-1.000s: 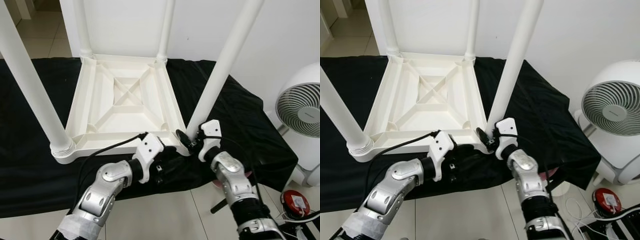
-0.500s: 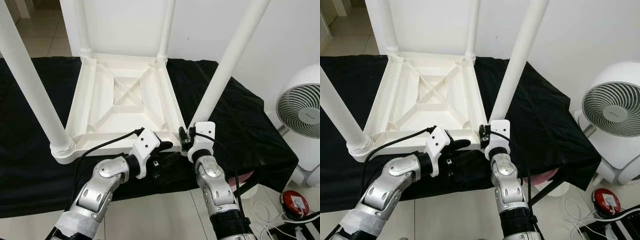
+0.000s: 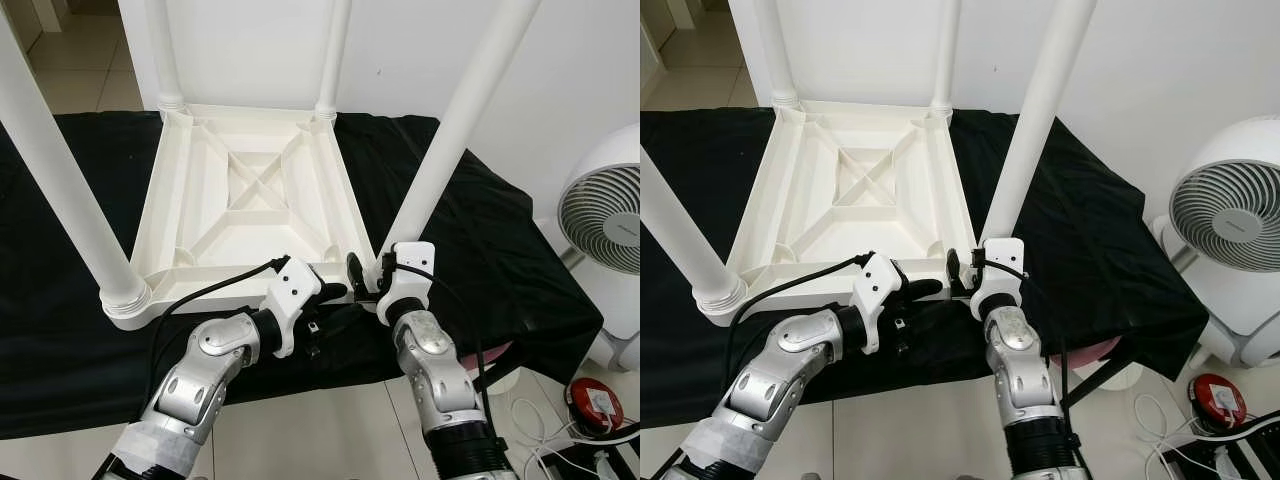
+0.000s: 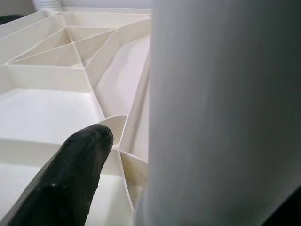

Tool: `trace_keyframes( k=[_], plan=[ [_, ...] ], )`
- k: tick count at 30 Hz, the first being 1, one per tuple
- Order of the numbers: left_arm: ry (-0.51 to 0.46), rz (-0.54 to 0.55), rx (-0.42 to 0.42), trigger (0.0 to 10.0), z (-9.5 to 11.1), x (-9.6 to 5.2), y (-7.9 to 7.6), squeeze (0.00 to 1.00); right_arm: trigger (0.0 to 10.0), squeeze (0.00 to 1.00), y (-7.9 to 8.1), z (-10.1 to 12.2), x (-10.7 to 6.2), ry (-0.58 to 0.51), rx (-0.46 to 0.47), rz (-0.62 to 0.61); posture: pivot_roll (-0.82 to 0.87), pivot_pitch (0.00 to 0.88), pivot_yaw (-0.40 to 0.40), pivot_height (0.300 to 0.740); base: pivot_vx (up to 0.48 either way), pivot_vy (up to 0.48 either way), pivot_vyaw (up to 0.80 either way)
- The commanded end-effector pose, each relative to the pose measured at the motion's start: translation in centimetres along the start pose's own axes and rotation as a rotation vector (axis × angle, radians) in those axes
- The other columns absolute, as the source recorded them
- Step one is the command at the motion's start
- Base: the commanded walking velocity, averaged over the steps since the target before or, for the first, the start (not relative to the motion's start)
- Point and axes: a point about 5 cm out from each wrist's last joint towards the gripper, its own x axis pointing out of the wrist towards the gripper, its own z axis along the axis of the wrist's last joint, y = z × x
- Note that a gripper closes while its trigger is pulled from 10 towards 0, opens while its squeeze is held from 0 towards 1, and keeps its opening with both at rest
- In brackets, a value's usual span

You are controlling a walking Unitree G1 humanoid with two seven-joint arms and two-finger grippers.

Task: Building children table

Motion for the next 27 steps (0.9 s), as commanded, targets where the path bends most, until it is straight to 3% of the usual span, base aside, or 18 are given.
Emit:
trace_keyframes(
  k=[1, 3, 4, 5, 6, 13, 14, 24, 25, 26, 27],
  plan=[
    [0.001, 0.019, -0.002, 10.0, 0.2, 0.2, 0.0, 0.0, 10.0, 1.0, -0.9, -0.2, -0.4, -0.005, -0.029, 0.069, -0.06, 0.0, -0.07, 0.74, 0.0, 0.0, 0.0],
    [-0.001, 0.018, -0.002, 10.0, 0.2, 0.2, 0.0, 0.0, 10.0, 1.0, -1.8, -0.6, -0.6, 0.011, -0.091, 0.121, -0.06, 0.0, -0.07, 0.74, 0.0, 0.0, 0.0],
    [0.0, 0.018, 0.001, 10.0, 0.3, 0.2, 0.1, 0.0, 10.0, 0.87, -2.3, -0.8, -0.7, 0.023, -0.111, 0.16, -0.06, 0.0, -0.067, 0.74, 0.0, 0.0, 0.0],
    [0.001, 0.019, 0.003, 10.0, 0.3, 0.2, 0.1, 0.0, 10.0, 0.87, -2.6, -0.9, -0.8, 0.031, -0.121, 0.182, -0.06, 0.0, -0.067, 0.74, 0.0, 0.0, 0.0],
    [0.001, 0.019, 0.004, 10.0, 0.3, 0.2, 0.1, 0.0, 10.0, 0.0, -3.0, -1.0, -0.9, 0.038, -0.133, 0.226, -0.06, 0.0, -0.063, 0.74, 0.0, 0.0, 0.0],
    [0.002, 0.018, 0.008, 10.0, 0.4, 0.1, 0.3, 0.0, 10.0, 0.0, -4.4, -1.1, -0.7, 0.046, -0.209, 0.36, -0.06, 0.0, -0.058, 0.74, 0.0, 0.0, 0.0],
    [0.002, 0.016, 0.01, 10.0, 0.4, 0.2, 0.3, 0.0, 10.0, 0.0, -4.7, -1.0, -0.3, 0.048, -0.233, 0.427, -0.06, 0.0, -0.056, 0.74, 0.0, 0.0, 0.0],
    [-0.001, 0.009, 0.013, 10.0, 0.6, 0.4, 0.2, 0.0, 10.0, 0.0, -4.0, -0.7, 2.1, 0.058, -0.28, 0.556, -0.06, 0.0, -0.053, 0.74, 0.0, 0.0, 0.0],
    [-0.002, 0.009, 0.013, 10.0, 0.6, 0.5, 0.1, 0.0, 6.3, 0.0, -3.9, -0.8, 2.2, 0.064, -0.285, 0.567, -0.06, 0.0, -0.053, 0.74, 0.0, 0.0, 0.0],
    [-0.002, 0.009, 0.013, 10.0, 0.6, 0.5, 0.1, 0.0, 6.3, 0.0, -3.9, -0.8, 2.2, 0.064, -0.285, 0.567, -0.06, 0.0, -0.053, 0.74, 0.0, 0.0, 0.0],
    [-0.003, 0.008, 0.011, 10.0, 0.6, 0.5, 0.1, 0.0, 4.9, 0.0, -3.7, -1.0, 2.3, 0.07, -0.289, 0.575, -0.06, 0.0, -0.053, 0.74, 0.0, 0.0, 0.0]
  ],
)
